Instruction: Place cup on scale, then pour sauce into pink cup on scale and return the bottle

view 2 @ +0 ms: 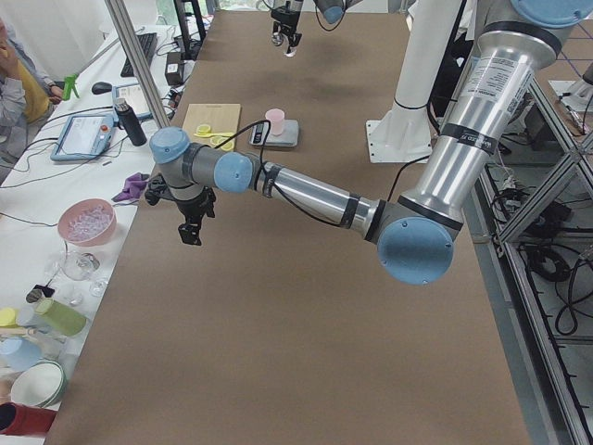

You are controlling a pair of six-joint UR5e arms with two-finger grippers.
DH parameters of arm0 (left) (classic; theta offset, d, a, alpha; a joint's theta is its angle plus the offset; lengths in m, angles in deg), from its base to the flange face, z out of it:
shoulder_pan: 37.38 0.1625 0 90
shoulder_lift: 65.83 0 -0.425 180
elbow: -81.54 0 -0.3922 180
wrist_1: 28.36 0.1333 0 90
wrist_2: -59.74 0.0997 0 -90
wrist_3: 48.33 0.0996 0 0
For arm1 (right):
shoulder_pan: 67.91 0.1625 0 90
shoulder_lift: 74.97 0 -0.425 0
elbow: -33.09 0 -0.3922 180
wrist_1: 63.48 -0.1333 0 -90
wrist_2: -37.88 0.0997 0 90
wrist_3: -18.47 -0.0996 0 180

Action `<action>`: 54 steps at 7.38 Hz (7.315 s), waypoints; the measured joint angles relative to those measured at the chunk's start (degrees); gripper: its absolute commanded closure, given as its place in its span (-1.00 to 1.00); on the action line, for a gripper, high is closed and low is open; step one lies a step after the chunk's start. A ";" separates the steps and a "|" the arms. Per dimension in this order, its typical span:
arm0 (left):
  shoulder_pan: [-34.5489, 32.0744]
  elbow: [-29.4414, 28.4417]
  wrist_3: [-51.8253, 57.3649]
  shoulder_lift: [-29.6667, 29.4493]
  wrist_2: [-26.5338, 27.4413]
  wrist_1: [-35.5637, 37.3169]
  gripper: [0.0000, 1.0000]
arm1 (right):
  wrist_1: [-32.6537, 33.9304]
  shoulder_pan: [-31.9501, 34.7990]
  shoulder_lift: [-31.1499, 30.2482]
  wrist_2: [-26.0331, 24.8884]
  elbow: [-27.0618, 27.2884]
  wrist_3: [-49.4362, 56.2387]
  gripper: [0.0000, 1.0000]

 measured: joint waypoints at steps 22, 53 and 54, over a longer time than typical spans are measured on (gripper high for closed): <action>-0.11 1.42 -0.26 -0.09 0.18 0.38 -0.96 | -83.25 5.31 -1.89 2.22 -48.33 -30.85 1.00; -6.06 -1.08 8.80 4.73 3.43 -0.49 -0.96 | 15.56 35.29 14.96 13.66 -50.00 13.68 -1.00; -7.64 -3.24 11.51 5.68 3.58 -0.60 -0.96 | 23.28 36.54 15.81 12.08 -47.76 19.69 -1.00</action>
